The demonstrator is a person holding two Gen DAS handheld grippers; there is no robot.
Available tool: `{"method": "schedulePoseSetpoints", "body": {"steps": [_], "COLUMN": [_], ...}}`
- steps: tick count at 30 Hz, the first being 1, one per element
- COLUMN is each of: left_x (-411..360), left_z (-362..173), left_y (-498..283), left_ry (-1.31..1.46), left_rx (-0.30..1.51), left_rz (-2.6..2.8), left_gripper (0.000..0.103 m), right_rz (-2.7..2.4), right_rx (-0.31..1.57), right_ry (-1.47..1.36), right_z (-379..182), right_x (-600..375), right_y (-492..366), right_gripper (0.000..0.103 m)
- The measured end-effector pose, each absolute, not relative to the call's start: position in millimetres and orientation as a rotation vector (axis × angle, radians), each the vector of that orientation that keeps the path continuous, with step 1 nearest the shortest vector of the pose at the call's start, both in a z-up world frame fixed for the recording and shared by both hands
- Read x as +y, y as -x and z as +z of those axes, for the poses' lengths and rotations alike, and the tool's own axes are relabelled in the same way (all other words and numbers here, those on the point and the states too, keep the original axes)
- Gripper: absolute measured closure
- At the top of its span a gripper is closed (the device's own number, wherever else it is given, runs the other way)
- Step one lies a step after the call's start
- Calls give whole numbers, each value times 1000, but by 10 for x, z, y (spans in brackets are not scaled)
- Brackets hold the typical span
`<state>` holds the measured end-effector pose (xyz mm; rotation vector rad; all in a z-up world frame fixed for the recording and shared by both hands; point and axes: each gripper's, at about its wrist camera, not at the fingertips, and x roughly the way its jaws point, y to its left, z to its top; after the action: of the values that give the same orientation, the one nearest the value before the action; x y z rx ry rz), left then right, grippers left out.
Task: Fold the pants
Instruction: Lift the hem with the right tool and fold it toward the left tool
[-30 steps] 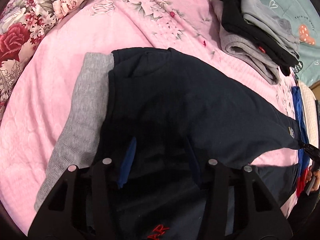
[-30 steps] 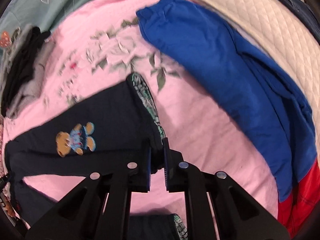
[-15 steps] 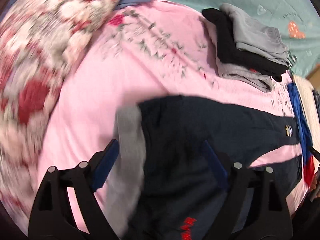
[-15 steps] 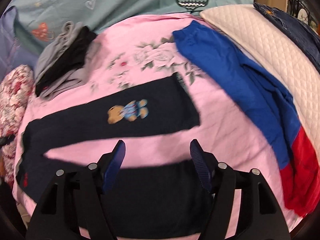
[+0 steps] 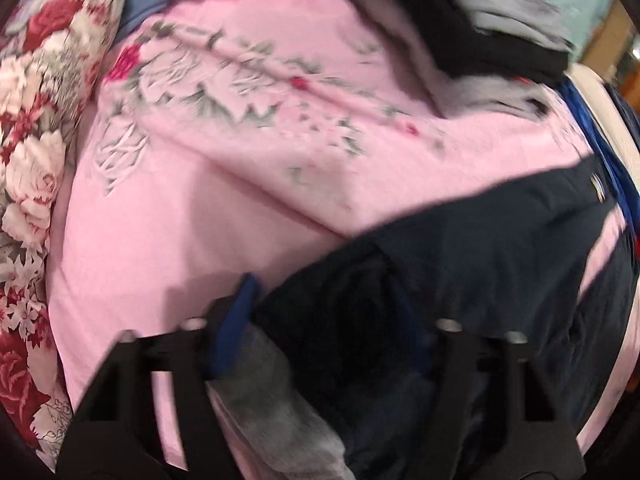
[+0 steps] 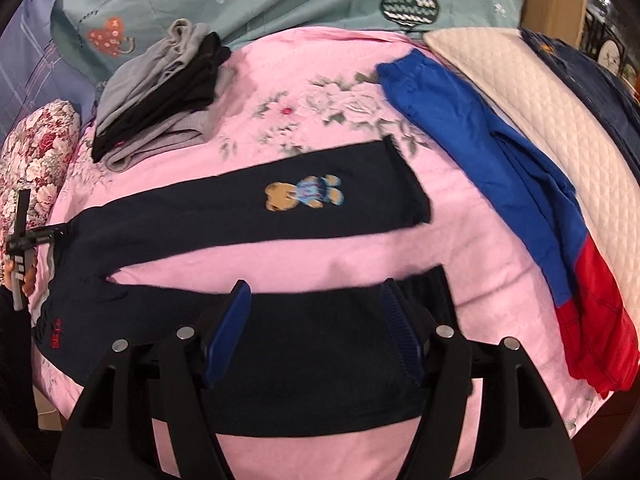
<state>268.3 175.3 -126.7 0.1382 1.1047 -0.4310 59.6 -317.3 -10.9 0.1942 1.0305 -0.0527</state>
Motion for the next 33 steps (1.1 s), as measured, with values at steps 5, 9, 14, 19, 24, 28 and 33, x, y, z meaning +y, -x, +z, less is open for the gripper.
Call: {"method": "schedulePoseSetpoints", "body": {"steps": [5, 9, 14, 19, 24, 28, 33], "left_x": [1869, 1953, 1985, 2087, 2096, 2094, 2103], "left_z": [-1223, -1180, -1076, -969, -934, -939, -991], "left_y": [-2510, -2464, -2398, -2339, -2316, -2316, -2495], "left_ry": [-33, 36, 55, 87, 92, 93, 104], "left_rx": [1008, 959, 923, 880, 867, 867, 895], "left_rz": [-476, -485, -502, -533, -542, -540, -477], "left_gripper": [80, 80, 80, 80, 80, 80, 80], "right_rz": [209, 479, 663, 818, 901, 978, 895], "right_rx": [1022, 1036, 1029, 1082, 1144, 1209, 1089], "right_ry": [-89, 26, 248, 358, 428, 467, 434], "right_z": [-61, -137, -374, -645, -851, -985, -763], "right_x": [-2423, -1723, -885, -463, -330, -297, -317], "right_y": [-1197, -1815, -2548, -2943, -3042, -2961, -3071], "right_gripper": [35, 35, 35, 35, 36, 98, 98]}}
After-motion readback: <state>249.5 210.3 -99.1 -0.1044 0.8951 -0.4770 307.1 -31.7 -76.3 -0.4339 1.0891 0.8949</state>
